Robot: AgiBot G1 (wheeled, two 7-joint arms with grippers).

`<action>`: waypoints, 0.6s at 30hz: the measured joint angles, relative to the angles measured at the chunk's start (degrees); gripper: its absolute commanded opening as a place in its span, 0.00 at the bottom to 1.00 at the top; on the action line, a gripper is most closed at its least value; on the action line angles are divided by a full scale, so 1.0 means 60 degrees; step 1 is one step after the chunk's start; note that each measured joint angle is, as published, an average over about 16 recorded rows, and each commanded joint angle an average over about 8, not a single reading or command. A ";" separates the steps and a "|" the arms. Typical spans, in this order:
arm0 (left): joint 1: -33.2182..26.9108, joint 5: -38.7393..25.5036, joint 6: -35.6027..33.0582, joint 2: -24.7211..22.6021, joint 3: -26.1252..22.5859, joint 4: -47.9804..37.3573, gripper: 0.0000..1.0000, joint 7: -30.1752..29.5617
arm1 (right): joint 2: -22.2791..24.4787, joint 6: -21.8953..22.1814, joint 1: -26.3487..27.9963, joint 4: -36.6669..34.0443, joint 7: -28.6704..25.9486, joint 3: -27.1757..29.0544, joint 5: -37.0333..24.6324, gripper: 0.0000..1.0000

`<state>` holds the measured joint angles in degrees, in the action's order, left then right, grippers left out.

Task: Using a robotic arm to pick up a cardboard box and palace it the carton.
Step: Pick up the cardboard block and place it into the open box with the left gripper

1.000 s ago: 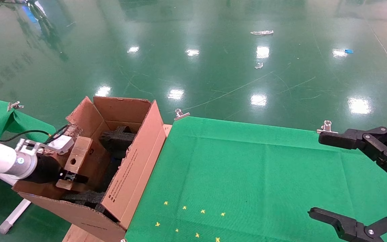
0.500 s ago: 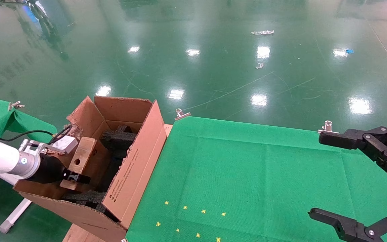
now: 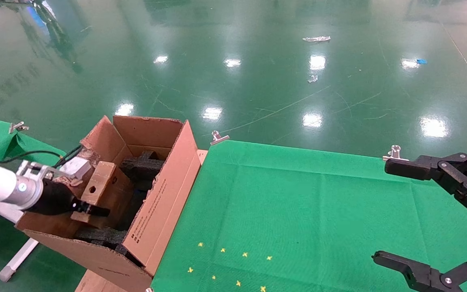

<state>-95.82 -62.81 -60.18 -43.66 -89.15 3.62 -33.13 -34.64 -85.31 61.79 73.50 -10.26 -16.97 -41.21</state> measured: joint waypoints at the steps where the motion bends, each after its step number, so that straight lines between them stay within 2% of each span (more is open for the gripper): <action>1: -0.0104 -0.0024 -0.0022 -0.0018 -0.0013 -0.0031 1.00 0.0028 | 0.0000 0.0000 0.0000 0.0000 0.0000 -0.0001 0.0000 1.00; 18: -0.2616 -0.0220 -0.0468 -0.0137 -0.0078 0.0021 1.00 0.0806 | 0.0004 0.0004 0.0002 0.0000 0.0005 -0.0010 0.0006 1.00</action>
<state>-111.51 -64.13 -62.99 -44.48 -89.62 3.74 -28.30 -34.62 -85.28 61.80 73.50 -10.23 -17.02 -41.17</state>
